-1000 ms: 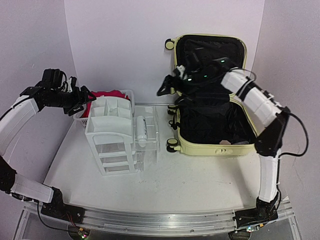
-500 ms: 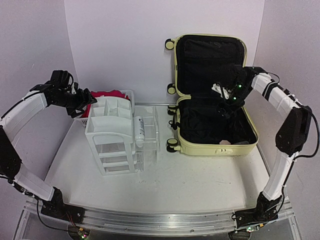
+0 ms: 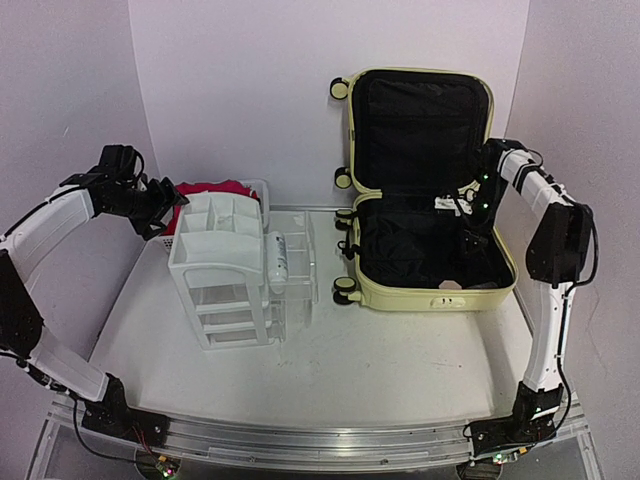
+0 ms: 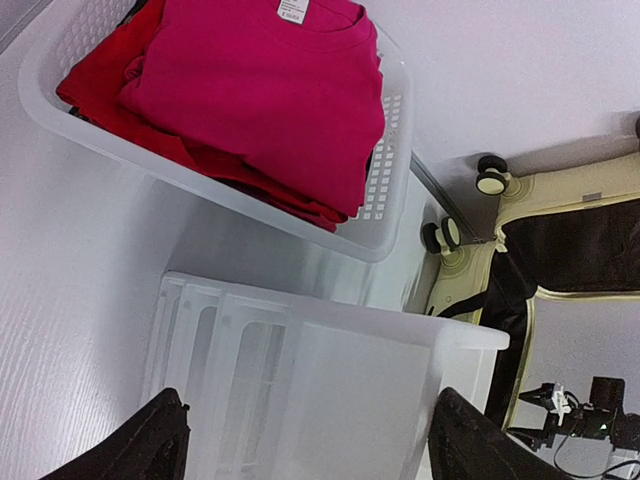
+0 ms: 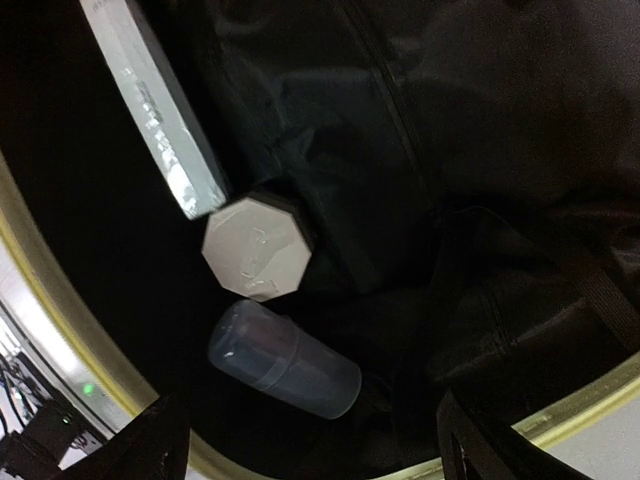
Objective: Open, take out, and arrange the luggage
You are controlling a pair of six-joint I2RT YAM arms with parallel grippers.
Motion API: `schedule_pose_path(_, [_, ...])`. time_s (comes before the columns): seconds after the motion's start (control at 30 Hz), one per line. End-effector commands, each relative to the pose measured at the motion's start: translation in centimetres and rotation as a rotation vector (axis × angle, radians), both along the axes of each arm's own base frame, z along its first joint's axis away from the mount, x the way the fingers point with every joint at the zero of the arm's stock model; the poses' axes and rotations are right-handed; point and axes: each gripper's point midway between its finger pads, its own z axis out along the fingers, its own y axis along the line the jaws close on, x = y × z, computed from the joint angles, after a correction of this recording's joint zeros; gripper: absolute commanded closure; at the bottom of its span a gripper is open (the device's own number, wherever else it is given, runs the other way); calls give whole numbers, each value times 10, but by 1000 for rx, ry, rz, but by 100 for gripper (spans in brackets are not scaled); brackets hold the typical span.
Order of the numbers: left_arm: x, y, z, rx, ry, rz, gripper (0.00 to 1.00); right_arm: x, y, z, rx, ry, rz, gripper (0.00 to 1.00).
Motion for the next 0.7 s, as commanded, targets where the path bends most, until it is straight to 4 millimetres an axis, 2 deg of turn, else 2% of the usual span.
schedule_pose_path(0.0, [-1,10,-9,35,56,14,17,-29,-22,-7,-2,165,61,15])
schedule_pose_path(0.17, [-6,24,-12,46,76,115,17,-43,-24,-27,51,271,68,18])
schedule_pose_path(0.37, [-12,27,-22,59,110,128,17,-69,-32,-44,28,378,90,18])
schedule_pose_path(0.5, [-7,27,-20,62,106,131,17,-80,-28,-45,52,410,93,16])
schedule_pose_path(0.67, [-2,23,-27,55,127,111,17,-93,-33,-46,34,427,121,14])
